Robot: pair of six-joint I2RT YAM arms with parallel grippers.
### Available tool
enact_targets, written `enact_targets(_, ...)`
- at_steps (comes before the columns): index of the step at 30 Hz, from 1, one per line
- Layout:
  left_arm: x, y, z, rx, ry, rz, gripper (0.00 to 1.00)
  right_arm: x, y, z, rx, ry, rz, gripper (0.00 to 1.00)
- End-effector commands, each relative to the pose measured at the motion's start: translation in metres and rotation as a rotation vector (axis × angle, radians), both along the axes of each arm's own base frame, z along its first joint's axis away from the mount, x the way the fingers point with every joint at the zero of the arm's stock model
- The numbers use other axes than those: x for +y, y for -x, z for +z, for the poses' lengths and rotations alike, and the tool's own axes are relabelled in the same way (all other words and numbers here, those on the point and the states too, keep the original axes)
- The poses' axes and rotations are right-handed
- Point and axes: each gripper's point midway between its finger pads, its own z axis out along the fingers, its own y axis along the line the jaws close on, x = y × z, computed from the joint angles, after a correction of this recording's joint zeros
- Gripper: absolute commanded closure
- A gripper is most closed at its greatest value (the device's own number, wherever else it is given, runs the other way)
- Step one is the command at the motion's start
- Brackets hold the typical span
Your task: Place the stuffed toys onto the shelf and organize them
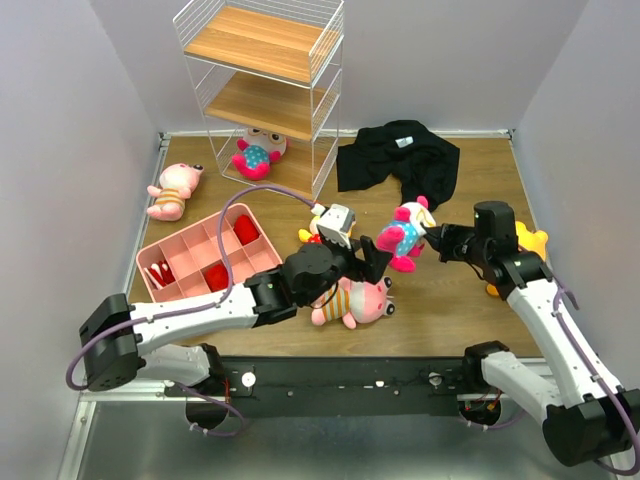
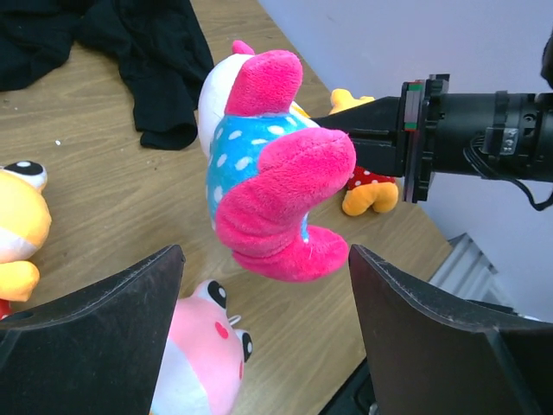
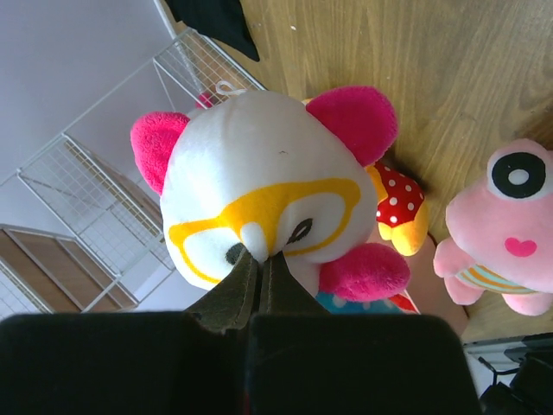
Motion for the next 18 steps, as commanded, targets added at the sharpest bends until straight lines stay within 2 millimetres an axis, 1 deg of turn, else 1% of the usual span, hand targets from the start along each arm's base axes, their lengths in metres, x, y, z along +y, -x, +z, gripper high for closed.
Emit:
enact_targets(1,-0.009,-0.013,0.021,-0.087,0.001,0.087,0.14,-0.007,0.005,-0.009,0.024,-0.005,-0.058,0.99)
enact_targets(6,-0.019,-0.022,0.013,-0.087,-0.047,0.120,0.15,-0.006,0.008,-0.008,0.001,-0.019,-0.054,0.99)
enact_targets(12,-0.028,-0.022,0.005,-0.085,-0.061,0.105,0.18,-0.008,0.010,-0.007,-0.006,-0.022,-0.060,0.99)
enact_targets(14,-0.029,-0.022,0.000,-0.079,-0.073,0.104,0.18,-0.008,0.010,-0.009,-0.005,-0.025,-0.065,0.99)
enact_targets(18,-0.032,-0.022,-0.005,-0.075,-0.081,0.104,0.17,-0.008,0.010,-0.007,-0.016,-0.031,-0.063,0.99)
